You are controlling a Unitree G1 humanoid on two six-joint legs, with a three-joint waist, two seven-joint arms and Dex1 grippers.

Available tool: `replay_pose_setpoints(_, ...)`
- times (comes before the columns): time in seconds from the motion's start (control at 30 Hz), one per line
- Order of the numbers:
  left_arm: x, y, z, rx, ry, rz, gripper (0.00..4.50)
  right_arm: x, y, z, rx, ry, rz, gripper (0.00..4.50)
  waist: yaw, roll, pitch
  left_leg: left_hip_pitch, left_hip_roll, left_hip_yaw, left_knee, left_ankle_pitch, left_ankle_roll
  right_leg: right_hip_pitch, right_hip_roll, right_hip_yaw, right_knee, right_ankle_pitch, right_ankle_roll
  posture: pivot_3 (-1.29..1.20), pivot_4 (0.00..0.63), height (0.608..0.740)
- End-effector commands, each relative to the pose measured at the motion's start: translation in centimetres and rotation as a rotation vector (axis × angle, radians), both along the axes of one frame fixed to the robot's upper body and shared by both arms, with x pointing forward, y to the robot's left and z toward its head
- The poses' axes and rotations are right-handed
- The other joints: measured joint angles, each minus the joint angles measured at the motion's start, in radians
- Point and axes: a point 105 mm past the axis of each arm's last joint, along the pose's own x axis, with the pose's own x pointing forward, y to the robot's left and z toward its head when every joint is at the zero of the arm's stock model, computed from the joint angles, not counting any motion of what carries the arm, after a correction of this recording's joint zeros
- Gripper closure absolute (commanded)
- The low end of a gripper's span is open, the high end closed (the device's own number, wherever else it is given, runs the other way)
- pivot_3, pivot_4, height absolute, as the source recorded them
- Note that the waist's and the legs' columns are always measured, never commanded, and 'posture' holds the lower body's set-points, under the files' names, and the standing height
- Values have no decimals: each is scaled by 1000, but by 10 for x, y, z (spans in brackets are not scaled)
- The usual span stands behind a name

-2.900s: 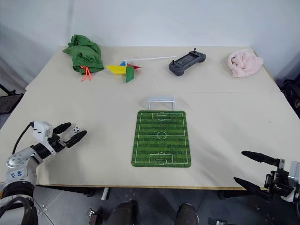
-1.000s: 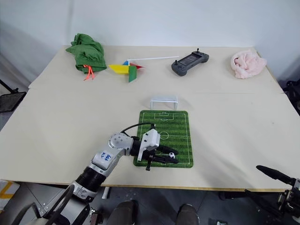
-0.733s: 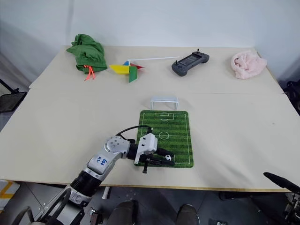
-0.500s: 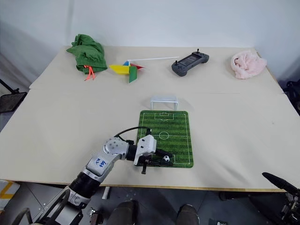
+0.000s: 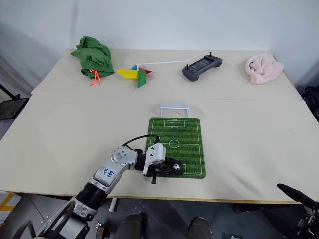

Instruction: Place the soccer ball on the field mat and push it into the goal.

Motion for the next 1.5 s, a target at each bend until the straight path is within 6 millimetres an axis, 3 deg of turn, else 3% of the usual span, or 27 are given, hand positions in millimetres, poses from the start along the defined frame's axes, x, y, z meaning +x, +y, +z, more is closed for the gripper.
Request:
replay_pose_setpoints(0.03, 2, 1, -2, 12, -1, 8, 3278, -4, -2, 8, 7, -25, -24, 0, 0, 0, 0, 0, 0, 0, 0, 0, 0, 0, 0, 0, 0, 0, 0, 0, 150, 740)
replay_pose_setpoints(0.4, 5, 4, -1, 5, 0, 32, 15, 3, -6, 9, -8, -26, -32, 0, -1, 1, 0, 0, 0, 0, 1, 0, 0, 0, 0, 0, 0, 0, 0, 0, 150, 740)
replay_pose_setpoints(0.73, 6, 9, 20, -43, -56, 9, 15, 10, -7, 10, -14, -27, -21, 0, -2, 1, 0, 0, 0, 0, 1, 0, 0, 0, 0, 0, 1, 0, 0, 0, 150, 740)
replay_pose_setpoints(0.83, 6, 18, 46, -122, -127, -6, 15, 12, -8, 10, -14, -25, -17, 0, 0, 0, 0, 0, 0, 0, 1, 0, 0, 0, 0, 0, 0, 0, 0, 0, 150, 740)
replay_pose_setpoints(0.93, 4, 23, 60, -166, -158, -26, 15, 14, -9, 10, -13, -24, -12, 0, 0, 0, 0, 0, 0, 0, 1, 0, 0, 0, 0, 0, 1, 0, 0, 0, 150, 740)
replay_pose_setpoints(1.13, -18, 34, 75, -226, -137, -134, 1749, 19, -5, 13, 14, -38, 31, 0, -2, 1, 0, 0, 0, 0, 0, 0, 0, 0, 0, 0, 1, 0, 0, 0, 150, 740)
replay_pose_setpoints(1.27, -42, 44, 60, -163, -26, -242, 2957, 22, -5, 11, 11, -30, 41, 0, -2, 1, 0, 0, 0, 0, 0, 0, 0, 0, 0, 1, 1, 0, 0, 0, 150, 740)
replay_pose_setpoints(1.43, -45, 46, 41, -79, 40, -252, 4472, 25, -3, 9, 17, -30, 55, 0, 2, 1, 0, 0, 0, 0, 2, -1, 1, 1, 0, 1, 1, 0, 0, 0, 150, 740)
replay_pose_setpoints(1.5, -41, 46, 31, -45, 43, -238, 4472, 23, 1, 8, 32, -22, 81, 0, 0, 1, 0, 0, 0, 0, 2, -1, 1, 1, 0, 1, 1, 0, 0, 0, 150, 740)
